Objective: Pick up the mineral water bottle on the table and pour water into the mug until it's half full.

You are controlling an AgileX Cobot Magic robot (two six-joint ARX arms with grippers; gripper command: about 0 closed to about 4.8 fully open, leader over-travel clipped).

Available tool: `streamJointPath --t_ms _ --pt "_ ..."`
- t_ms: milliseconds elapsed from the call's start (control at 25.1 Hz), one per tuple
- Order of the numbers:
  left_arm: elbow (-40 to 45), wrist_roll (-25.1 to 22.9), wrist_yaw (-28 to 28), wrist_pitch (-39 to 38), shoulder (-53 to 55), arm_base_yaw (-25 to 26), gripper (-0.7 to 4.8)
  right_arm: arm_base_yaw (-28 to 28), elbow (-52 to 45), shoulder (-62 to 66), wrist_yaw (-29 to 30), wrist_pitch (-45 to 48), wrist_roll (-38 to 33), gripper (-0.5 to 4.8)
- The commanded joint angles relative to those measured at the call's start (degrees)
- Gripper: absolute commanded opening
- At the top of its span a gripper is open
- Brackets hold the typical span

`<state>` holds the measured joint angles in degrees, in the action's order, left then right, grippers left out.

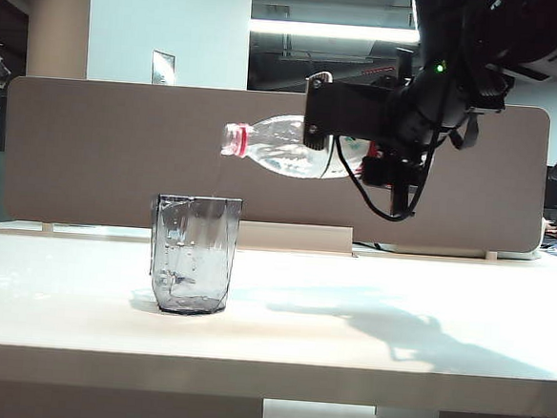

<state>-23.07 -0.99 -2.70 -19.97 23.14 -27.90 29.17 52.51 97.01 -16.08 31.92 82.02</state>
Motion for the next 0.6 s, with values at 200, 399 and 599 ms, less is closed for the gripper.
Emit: streamJointPath --t_ms 200,399,599 --pt "-0.35 0.17 -0.04 0.74 -0.02 0.07 -0.05 2.01 0.59 -0.72 -0.09 3.02 2.23 2.25" --pt "-0.35 0.17 -0.02 0.74 -0.02 0.07 -0.05 2.19 0.59 -0.72 -0.96 2.99 2.23 2.25" --pt "-0.35 0.17 -0.02 0.74 -0.02 0.07 -0.05 2.19 0.59 -0.72 -1.01 2.93 2.25 2.25"
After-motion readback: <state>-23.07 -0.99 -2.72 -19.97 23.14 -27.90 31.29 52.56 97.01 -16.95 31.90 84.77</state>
